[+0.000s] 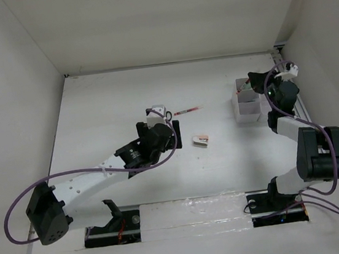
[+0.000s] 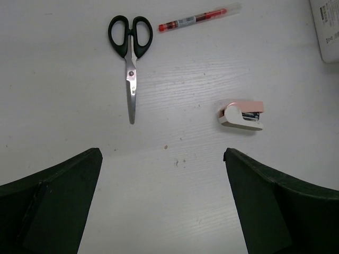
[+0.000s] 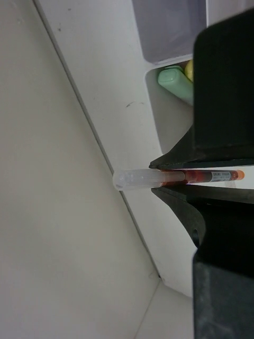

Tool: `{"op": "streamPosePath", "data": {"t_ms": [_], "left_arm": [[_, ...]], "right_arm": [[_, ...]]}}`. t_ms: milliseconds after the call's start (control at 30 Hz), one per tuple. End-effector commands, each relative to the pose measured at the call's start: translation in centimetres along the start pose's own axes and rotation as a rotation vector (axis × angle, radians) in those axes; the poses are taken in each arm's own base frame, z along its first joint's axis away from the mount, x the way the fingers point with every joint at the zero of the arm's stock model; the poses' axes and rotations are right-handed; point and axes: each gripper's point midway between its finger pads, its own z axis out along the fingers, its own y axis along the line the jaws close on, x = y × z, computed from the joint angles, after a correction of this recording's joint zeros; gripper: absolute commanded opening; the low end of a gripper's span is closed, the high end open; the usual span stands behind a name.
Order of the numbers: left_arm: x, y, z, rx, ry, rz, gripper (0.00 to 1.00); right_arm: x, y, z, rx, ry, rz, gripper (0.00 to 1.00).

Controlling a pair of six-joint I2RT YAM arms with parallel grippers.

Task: Sort the stationery into containers
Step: Place the pen in the storage box.

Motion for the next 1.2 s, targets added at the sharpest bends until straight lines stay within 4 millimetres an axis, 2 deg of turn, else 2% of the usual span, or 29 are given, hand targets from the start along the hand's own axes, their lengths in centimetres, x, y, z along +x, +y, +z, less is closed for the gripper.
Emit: {"op": "streamPosePath", "data": {"t_ms": [0,33,100,167,367,400,533,600,700,767,933,967,1033,1067,1167], "left_arm": [[-0.6,-0.6,0.3,0.010,-0.009,-0.003,1.00],[-0.6,-0.6,0.3,0.010,-0.009,0.006,1.00],[-0.7,-1.1,0.5,0.025,-0.013,-0.001,1.00],[-0.4,-1.0,0.7,0.021,-0.006,0.014,1.00],[-0.2,-1.4,0.8,0.037,0.004,0.023,1.00],[-0.2,-1.4,0.8,0.038,0.004,0.024,1.00],[-0.1,-1.5,0.8,0.045,0.009,0.024,1.00],[-0.2,-1.6,0.8,0.050,0.003,0.019,1.00],[-0.2,-1.6,0.8,0.050,0.003,0.019,1.00],[-0.2,-1.6,0.8,0.050,0.003,0.019,1.00],[-0.6,-1.8,0.6,0.050,0.003,0.010,1.00],[-0.6,-1.8,0.6,0.050,0.003,0.010,1.00],[-0.6,-1.8,0.6,0.050,0.003,0.010,1.00],[-0.6,-1.8,0.6,0.050,0.003,0.010,1.00],[-0.6,-1.8,0.6,0.050,0.003,0.010,1.00]], "right_arm": [[-4.3,3.3,0.3,-0.116,-0.152,-0.096,0.00],[-4.0,2.7,0.5,-0.097,-0.144,-0.106,0.00],[-4.8,2.4,0.7,-0.073,-0.174,-0.128,0.00],[-4.6,0.9,0.8,-0.005,-0.179,-0.148,0.00],[-3.1,-2.5,0.2,0.112,-0.184,-0.146,0.00],[-3.3,-2.3,0.2,0.106,-0.192,-0.147,0.00],[-1.8,-2.5,0.8,0.115,-0.159,-0.139,0.00],[-1.9,-2.6,0.8,0.122,-0.165,-0.130,0.00],[-1.9,-2.5,0.5,0.142,-0.170,-0.127,0.03],[-1.2,-3.1,0.5,0.169,-0.133,-0.122,0.05],[-1.0,-2.8,0.4,0.194,-0.119,-0.118,0.11],[-0.5,-2.7,0.4,0.195,-0.102,-0.117,0.11],[-0.8,-2.6,0.3,0.203,-0.109,-0.108,0.16],[-0.7,-2.6,0.0,0.203,-0.109,-0.108,0.26],[-0.7,-2.3,0.0,0.203,-0.109,-0.107,0.45]]}}
